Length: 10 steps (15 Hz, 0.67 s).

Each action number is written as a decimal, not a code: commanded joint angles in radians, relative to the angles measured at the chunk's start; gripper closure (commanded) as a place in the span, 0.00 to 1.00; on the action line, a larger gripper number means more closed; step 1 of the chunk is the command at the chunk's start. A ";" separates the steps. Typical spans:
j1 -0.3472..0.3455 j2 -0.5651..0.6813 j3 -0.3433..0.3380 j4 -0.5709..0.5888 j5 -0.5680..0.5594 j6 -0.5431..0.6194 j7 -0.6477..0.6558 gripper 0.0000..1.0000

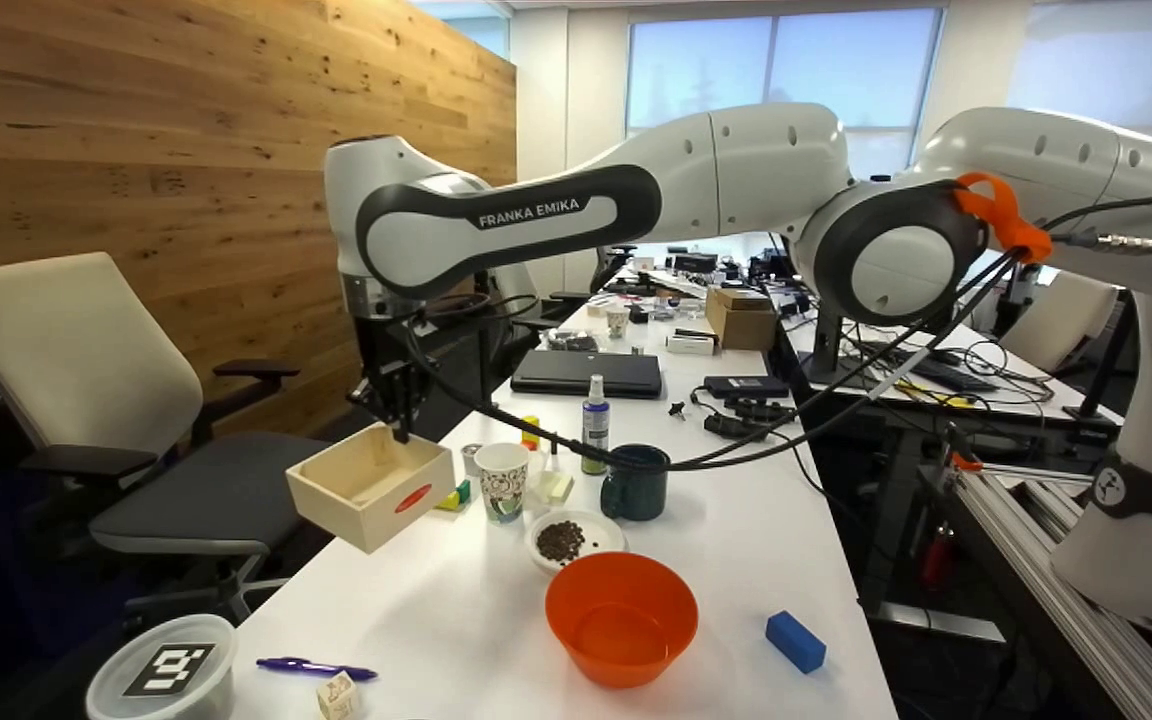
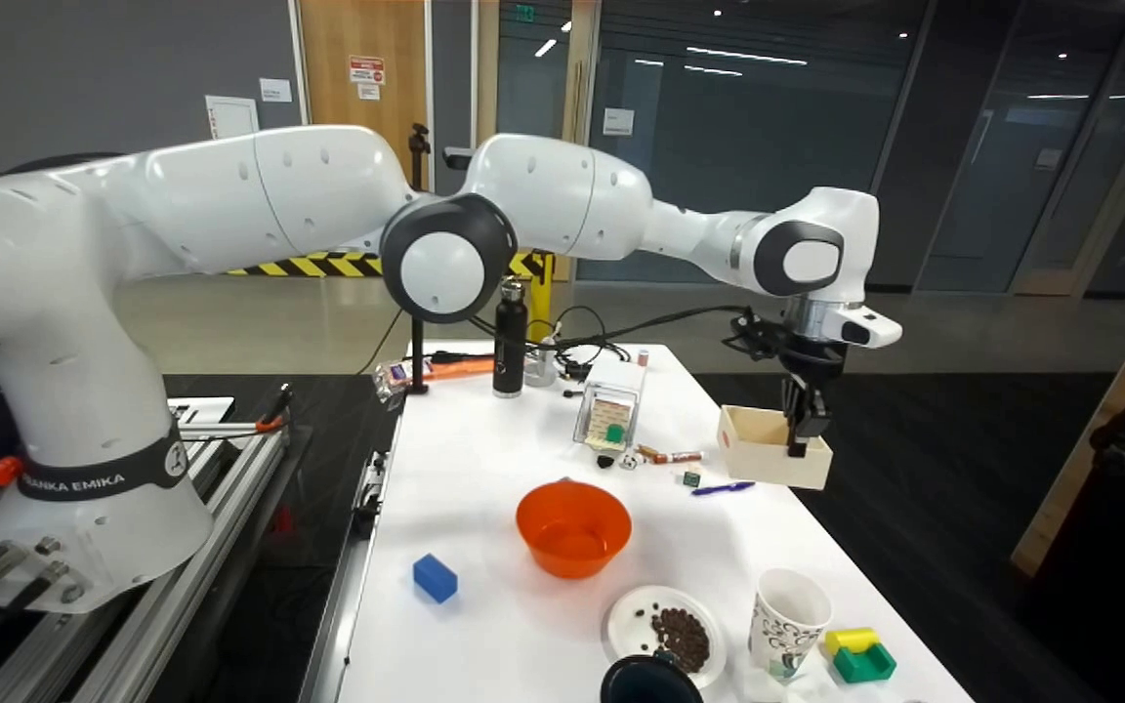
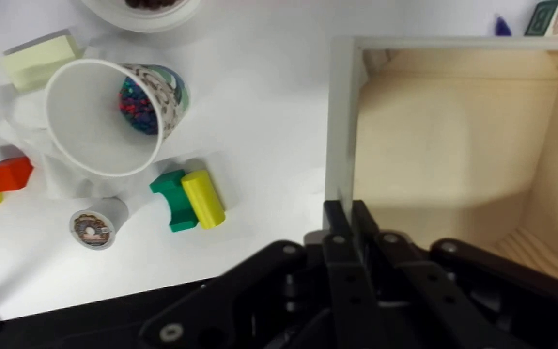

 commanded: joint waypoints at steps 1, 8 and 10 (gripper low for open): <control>-0.057 -0.045 -0.006 -0.003 0.016 -0.008 0.062 0.98; -0.122 -0.073 0.008 -0.013 0.055 0.005 0.245 0.98; -0.114 -0.071 0.017 -0.015 0.070 0.009 0.323 0.98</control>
